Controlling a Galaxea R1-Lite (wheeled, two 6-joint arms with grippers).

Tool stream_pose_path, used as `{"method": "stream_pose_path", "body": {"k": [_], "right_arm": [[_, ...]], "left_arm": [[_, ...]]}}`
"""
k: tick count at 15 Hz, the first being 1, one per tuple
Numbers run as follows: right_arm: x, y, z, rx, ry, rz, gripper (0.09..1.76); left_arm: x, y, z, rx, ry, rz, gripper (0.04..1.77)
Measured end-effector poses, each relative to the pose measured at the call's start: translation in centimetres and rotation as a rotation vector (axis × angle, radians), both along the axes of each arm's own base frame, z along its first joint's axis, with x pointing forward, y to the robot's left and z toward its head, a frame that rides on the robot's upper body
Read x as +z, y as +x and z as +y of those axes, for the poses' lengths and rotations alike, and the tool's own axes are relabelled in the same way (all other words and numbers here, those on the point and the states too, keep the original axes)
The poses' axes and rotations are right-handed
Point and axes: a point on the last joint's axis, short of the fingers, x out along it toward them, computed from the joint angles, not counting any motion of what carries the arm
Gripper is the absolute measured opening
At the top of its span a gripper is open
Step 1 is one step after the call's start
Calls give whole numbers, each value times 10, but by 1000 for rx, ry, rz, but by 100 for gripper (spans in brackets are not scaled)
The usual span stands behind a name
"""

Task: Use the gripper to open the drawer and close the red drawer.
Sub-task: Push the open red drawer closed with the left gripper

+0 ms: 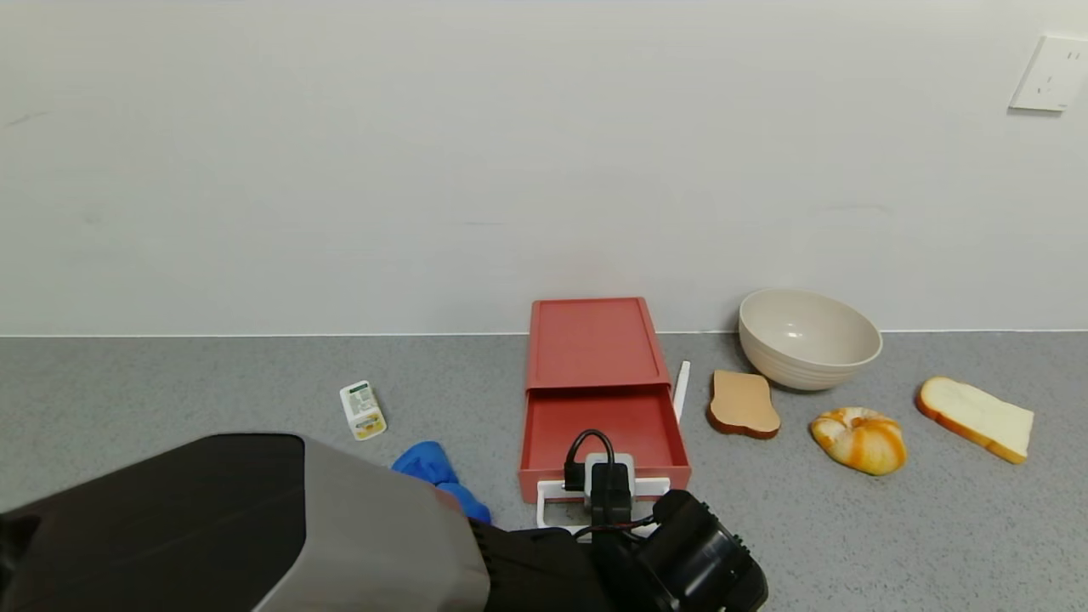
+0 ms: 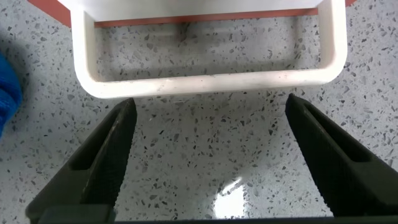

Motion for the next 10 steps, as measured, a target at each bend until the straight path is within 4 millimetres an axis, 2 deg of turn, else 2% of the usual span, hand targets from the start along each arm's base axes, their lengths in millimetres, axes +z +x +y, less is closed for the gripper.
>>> {"method": "stream_pose_path", "body": {"k": [10], "right_arm": [[0,0,0,0,0,0,171]], "left_arm": [[7,13,1,2,15,-22,172]]}}
